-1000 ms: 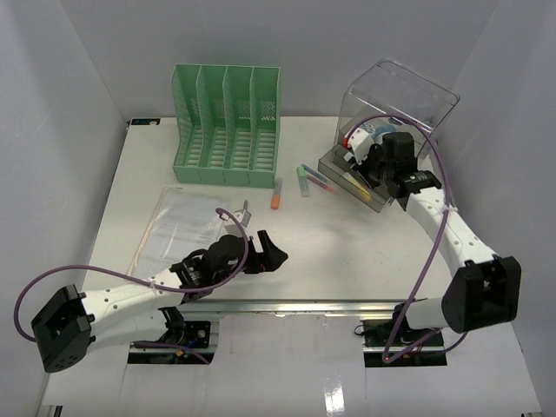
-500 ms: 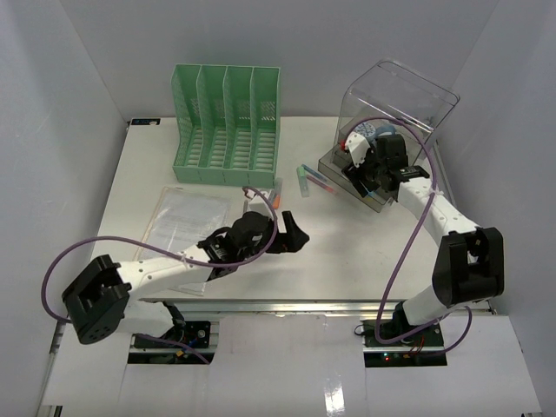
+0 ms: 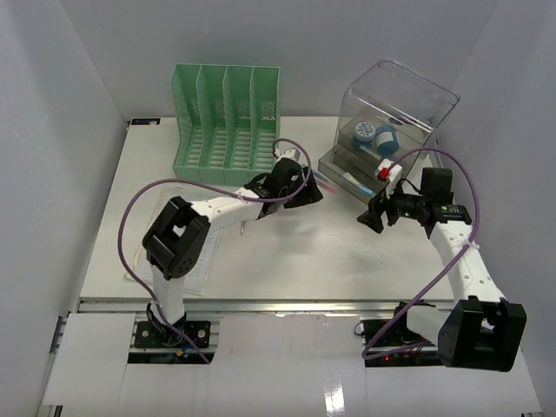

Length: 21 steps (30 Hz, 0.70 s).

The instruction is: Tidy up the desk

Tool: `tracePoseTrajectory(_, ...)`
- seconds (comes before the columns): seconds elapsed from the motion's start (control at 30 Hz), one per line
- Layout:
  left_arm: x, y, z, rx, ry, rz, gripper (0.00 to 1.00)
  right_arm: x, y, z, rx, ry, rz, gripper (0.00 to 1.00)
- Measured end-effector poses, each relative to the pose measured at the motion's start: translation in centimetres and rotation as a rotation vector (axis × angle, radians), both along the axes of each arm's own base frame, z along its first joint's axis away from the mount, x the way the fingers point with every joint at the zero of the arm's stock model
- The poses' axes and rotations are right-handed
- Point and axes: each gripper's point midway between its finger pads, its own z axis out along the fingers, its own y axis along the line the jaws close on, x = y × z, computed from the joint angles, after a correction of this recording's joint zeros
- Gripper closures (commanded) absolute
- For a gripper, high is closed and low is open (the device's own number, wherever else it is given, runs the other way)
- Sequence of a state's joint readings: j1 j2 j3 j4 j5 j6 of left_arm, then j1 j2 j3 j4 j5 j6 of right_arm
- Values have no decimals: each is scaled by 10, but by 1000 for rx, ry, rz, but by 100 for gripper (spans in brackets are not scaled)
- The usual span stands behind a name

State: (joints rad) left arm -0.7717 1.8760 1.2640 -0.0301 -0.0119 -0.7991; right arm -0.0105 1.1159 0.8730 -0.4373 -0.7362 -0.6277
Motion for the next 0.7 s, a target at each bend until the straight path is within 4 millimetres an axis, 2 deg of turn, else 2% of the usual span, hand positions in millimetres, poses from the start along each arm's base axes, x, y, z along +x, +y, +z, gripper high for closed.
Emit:
tracePoseTrajectory(0.1, 35, -12, -11, 76, 13, 34, 27, -17, -5, -14, 72, 84, 4, 20)
tracePoseTrajectory(0.2, 61, -20, -23, 162, 17, 63, 30, -20, -11, -8, 125, 85, -4, 20)
tracePoseTrajectory(0.27, 71, -20, -31, 223, 23, 78, 31, -22, -13, -2, 151, 71, -1, 20)
tracePoseTrajectory(0.37, 78, -12, -45, 316, 40, 98, 31, -23, -15, 5, 182, 55, 1, 20)
tracePoseTrajectory(0.5, 77, 5, -62, 427, 65, 118, 31, -24, -18, 9, 208, 49, 0, 20)
tracePoseTrajectory(0.6, 74, 17, -67, 490, 74, 126, 31, -25, -18, 11, 223, 49, 5, 20)
tracePoseTrajectory(0.7, 79, 19, -68, 525, 63, 128, 33, -26, -17, 13, 232, 48, 11, 20)
